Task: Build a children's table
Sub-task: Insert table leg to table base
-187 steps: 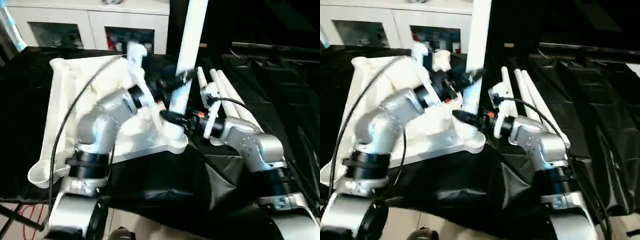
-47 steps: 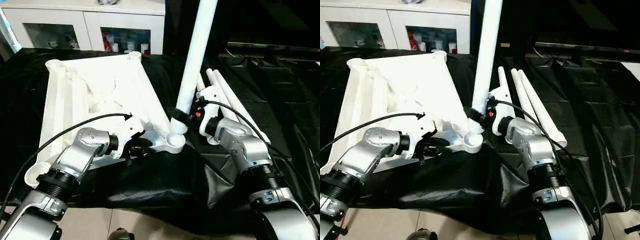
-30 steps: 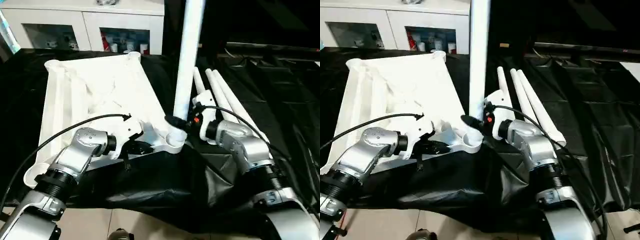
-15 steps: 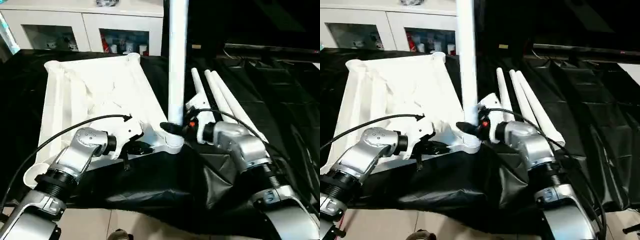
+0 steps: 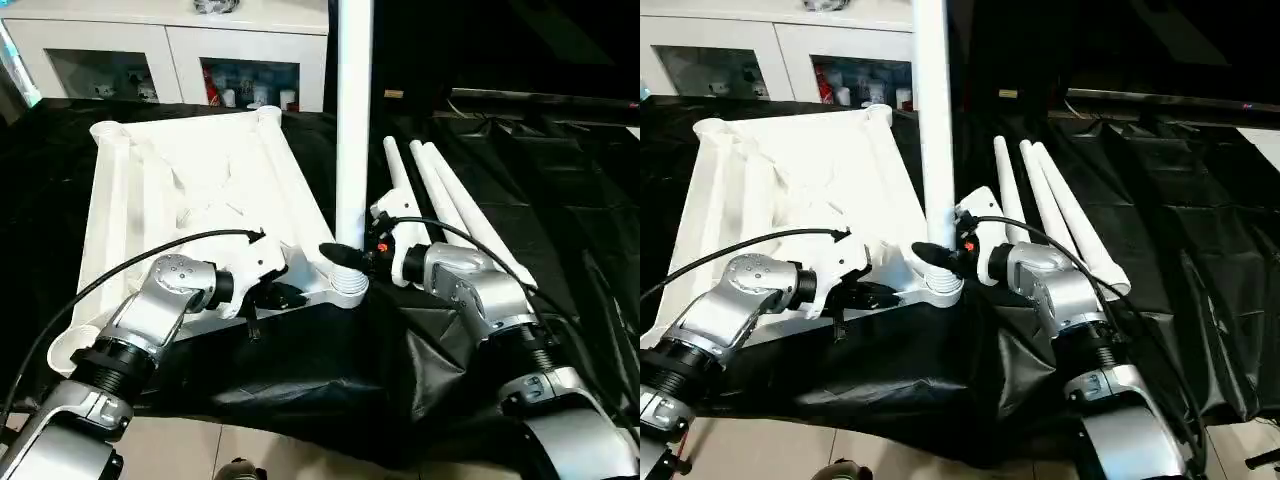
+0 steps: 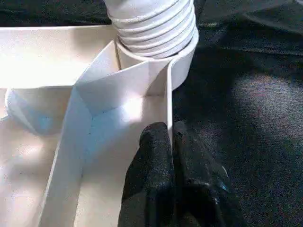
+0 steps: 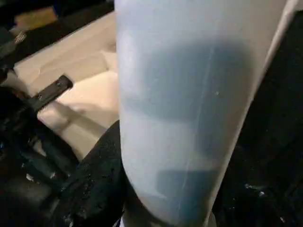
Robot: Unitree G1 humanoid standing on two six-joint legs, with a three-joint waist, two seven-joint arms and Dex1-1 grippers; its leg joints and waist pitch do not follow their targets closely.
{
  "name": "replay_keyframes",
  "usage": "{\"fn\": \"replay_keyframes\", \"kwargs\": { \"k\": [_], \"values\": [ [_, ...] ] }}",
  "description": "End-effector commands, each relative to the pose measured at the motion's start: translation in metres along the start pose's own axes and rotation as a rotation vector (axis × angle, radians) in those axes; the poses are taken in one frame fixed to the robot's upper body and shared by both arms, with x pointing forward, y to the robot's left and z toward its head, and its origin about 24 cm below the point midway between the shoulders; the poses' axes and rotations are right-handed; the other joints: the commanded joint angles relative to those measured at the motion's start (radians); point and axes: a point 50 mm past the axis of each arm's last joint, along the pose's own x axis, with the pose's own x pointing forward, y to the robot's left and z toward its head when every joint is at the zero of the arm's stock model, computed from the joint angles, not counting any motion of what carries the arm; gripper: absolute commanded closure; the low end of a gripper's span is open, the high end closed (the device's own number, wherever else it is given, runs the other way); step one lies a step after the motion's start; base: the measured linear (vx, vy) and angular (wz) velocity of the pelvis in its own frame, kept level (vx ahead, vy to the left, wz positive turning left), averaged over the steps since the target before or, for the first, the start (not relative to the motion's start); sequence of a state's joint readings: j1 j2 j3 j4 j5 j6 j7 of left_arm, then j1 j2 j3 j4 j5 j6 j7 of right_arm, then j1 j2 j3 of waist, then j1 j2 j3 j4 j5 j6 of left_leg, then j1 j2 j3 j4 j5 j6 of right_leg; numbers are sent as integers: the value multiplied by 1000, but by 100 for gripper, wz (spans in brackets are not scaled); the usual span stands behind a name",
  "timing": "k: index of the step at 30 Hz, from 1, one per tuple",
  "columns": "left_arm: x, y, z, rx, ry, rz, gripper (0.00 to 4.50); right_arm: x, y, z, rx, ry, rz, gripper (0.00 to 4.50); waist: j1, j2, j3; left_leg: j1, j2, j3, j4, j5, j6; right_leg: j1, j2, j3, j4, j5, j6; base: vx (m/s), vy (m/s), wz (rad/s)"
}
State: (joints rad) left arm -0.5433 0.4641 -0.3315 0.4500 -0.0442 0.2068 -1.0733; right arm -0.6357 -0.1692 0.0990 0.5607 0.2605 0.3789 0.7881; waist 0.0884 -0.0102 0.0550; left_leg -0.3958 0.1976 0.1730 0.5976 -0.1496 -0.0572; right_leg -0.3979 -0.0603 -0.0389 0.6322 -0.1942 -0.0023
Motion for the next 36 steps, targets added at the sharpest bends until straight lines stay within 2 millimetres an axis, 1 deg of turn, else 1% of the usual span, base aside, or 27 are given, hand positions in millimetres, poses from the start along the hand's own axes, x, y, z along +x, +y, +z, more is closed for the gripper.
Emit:
{"fn": "replay_keyframes", "kwargs": {
  "k": [1, 2, 3, 4, 5, 6, 8, 10, 11, 12, 13, 14, 15, 17, 19, 20, 24, 26, 28, 29, 32, 35, 36],
  "values": [
    [0, 1, -8, -8, 48, 13, 450, -7, -7, -7, 77, -37, -40, 259, -1, 9, -68, 35, 31, -9, -79, -310, -53, 32, -74, 38, -78, -212, -201, 0, 0, 0],
    [-1, 2, -7, -9, 49, 15, 450, -8, -7, -11, 102, -46, -39, 259, 0, 14, -68, 36, 32, -10, -80, -315, -55, 31, -74, 38, -80, -207, -202, 0, 0, 0],
    [-1, 2, -7, -10, 48, 17, 450, -10, -7, -18, 122, -52, -43, 259, 1, 12, -70, 35, 32, -9, -79, -314, -54, 32, -75, 39, -79, -199, -204, 0, 0, 0],
    [-1, 2, -7, -10, 47, 17, 450, -11, -7, -20, 124, -53, -46, 259, 3, 18, -70, 35, 32, -10, -79, -311, -54, 32, -75, 38, -78, -190, -207, 0, 0, 0],
    [-1, 2, -7, -10, 45, 21, 450, -12, -7, -24, 130, -52, -53, 259, 1, 16, -69, 34, 32, -9, -79, -313, -54, 32, -74, 38, -78, -187, -208, 0, 0, 0],
    [-1, 2, -6, -11, 41, 25, 450, -13, -8, -31, 141, -43, -72, 259, 2, 18, -70, 35, 31, -10, -79, -313, -55, 32, -73, 37, -76, -181, -211, 0, 0, 0],
    [0, 2, -6, -11, 40, 26, 450, -14, -9, -39, 146, -42, -106, 259, 1, 16, -69, 35, 31, -9, -81, -323, -56, 31, -74, 37, -78, -192, -212, 0, 0, 0],
    [1, 2, -5, -11, 38, 27, 450, -16, -10, -46, 164, -64, -144, 259, 0, 16, -65, 38, 31, -10, -82, -356, -60, 28, -75, 38, -83, -241, -206, 0, 0, 0],
    [1, 2, -5, -11, 38, 27, 450, -16, -10, -46, 164, -64, -144, 259, -1, 16, -63, 40, 31, -12, -84, -383, -64, 25, -77, 38, -88, -285, -199, 0, 0, 0],
    [2, 2, -5, -10, 37, 29, 450, -17, -11, -50, 190, -94, -169, 259, -2, 20, -61, 42, 32, -15, -87, -411, -72, 24, -77, 38, -91, -321, -192, 0, 0, 0],
    [2, 2, -5, -10, 36, 29, 450, -17, -11, -51, 193, -102, -177, 259, -3, 19, -60, 43, 32, -15, -87, -420, -73, 23, -77, 38, -93, -333, -188, 0, 0, 0],
    [2, 2, -5, -9, 35, 30, 450, -18, -11, -52, 198, -113, -186, 259, -3, 20, -58, 47, 33, -17, -88, -449, -77, 19, -78, 39, -97, -367, -183, 0, 0, 0],
    [3, 2, -4, -9, 33, 33, 450, -19, -11, -55, 206, -138, -203, 259, -3, 19, -55, 52, 33, -19, -89, -475, -81, 17, -79, 39, -101, -395, -179, 0, 0, 0],
    [3, 3, -4, -9, 32, 36, 450, -21, -11, -58, 213, -167, -224, 259, -4, 18, -57, 52, 34, -21, -91, -489, -82, 17, -81, 39, -103, -410, -174, 0, 0, 0],
    [4, 3, -3, -9, 31, 38, 450, -23, -11, -62, 222, -193, -236, 259, -4, 19, -57, 50, 34, -21, -92, -485, -79, 17, -81, 40, -103, -405, -174, 0, 0, 0],
    [4, 3, -3, -9, 31, 39, 450, -24, -10, -63, 227, -203, -240, 259, -4, 20, -56, 52, 34, -21, -92, -494, -79, 14, -80, 40, -105, -409, -174, 0, 0, 0],
    [5, 4, -3, -7, 31, 44, 450, -28, -10, -67, 223, -241, -251, 259, -5, 20, -56, 51, 34, -22, -94, -504, -77, 14, -80, 41, -106, -415, -173, 0, 0, 0],
    [5, 5, -2, -6, 32, 44, 450, -30, -8, -68, 208, -244, -244, 259, -3, 21, -55, 53, 34, -22, -94, -513, -77, 12, -80, 41, -108, -423, -169, 0, 0, 0],
    [5, 5, -2, -3, 34, 46, 450, -30, -6, -69, 156, -208, -231, 259, -4, 21, -55, 51, 34, -23, -96, -514, -76, 14, -80, 41, -108, -425, -168, 0, 0, 0],
    [5, 5, -2, -3, 34, 46, 450, -30, -6, -69, 153, -205, -230, 259, -4, 22, -55, 51, 34, -23, -97, -515, -77, 14, -79, 40, -108, -424, -166, 0, 0, 0],
    [5, 5, -3, -2, 36, 46, 450, -29, -4, -70, 86, -169, -216, 259, -5, 20, -53, 52, 33, -23, -97, -522, -76, 12, -80, 41, -112, -444, -160, 0, 0, 0],
    [5, 5, -3, -2, 37, 44, 450, -29, -4, -69, 31, -142, -207, 259, -4, 20, -54, 51, 34, -23, -99, -510, -73, 13, -82, 42, -114, -442, -158, 0, 0, 0],
    [6, 5, -3, -1, 39, 44, 450, -28, -4, -69, -1, -106, -210, 259, -5, 17, -53, 50, 34, -23, -99, -506, -71, 12, -81, 42, -113, -442, -157, 0, 0, 0]
  ]
}}
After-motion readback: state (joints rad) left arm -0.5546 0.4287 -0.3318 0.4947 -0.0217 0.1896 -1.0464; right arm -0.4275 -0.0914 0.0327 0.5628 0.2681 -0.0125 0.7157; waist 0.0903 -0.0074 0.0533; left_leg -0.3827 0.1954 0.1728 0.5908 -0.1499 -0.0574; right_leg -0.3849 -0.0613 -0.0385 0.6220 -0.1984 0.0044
